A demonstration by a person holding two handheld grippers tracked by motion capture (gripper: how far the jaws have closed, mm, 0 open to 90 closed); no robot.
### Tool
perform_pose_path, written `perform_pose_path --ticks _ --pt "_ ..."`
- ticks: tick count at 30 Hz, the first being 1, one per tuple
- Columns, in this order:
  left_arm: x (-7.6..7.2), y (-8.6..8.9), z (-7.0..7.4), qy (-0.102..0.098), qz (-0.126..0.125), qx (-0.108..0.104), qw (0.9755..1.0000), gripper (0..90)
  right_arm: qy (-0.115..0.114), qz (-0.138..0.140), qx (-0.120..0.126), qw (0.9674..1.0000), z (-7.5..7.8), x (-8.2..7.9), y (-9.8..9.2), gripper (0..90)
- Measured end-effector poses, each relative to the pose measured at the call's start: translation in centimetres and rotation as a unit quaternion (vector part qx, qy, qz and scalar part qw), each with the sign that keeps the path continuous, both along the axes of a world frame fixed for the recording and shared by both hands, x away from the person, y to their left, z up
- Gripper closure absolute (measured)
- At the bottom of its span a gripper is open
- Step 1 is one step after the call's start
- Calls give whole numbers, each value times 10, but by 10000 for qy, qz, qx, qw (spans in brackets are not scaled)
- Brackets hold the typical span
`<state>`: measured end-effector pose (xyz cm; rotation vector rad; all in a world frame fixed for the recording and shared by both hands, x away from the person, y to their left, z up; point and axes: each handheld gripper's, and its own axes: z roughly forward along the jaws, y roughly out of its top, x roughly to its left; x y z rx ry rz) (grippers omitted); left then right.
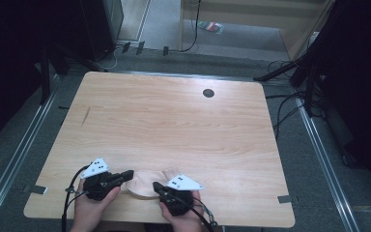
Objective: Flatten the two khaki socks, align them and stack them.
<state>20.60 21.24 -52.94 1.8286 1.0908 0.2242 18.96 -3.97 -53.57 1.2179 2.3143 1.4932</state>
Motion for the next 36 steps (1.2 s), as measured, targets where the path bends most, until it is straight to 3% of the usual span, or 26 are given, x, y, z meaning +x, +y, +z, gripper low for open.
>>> perform_pose_path --ticks 6,10,13,16,21,24,27,31,36 --pt "7 -4 -8 285 136 77 9995 900 89 78 106 9999 -8 1 43 900" --pt "11 -4 -12 384 224 144 9989 900 75 284 -115 9995 -13 0 64 900" --pt "12 -3 -16 467 253 159 9985 900 38 455 -361 9983 -18 -1 72 900" --pt "14 -4 -20 500 286 249 9980 900 211 567 -520 9968 -24 0 74 900" --pt "18 -1 -21 555 385 249 9974 900 57 581 -692 9959 -24 -3 76 900" --pt "18 1 -21 494 361 118 9981 900 173 558 -578 9966 -23 -1 72 900" --pt "17 3 -18 368 319 -30 9988 900 206 564 -77 9982 -18 -1 61 832" --pt "15 7 -15 183 452 -143 9987 837 -137 337 170 9992 -1 -2 37 744" --pt "11 14 -9 -206 697 -189 9972 687 -602 -142 132 9980 16 6 -4 584"
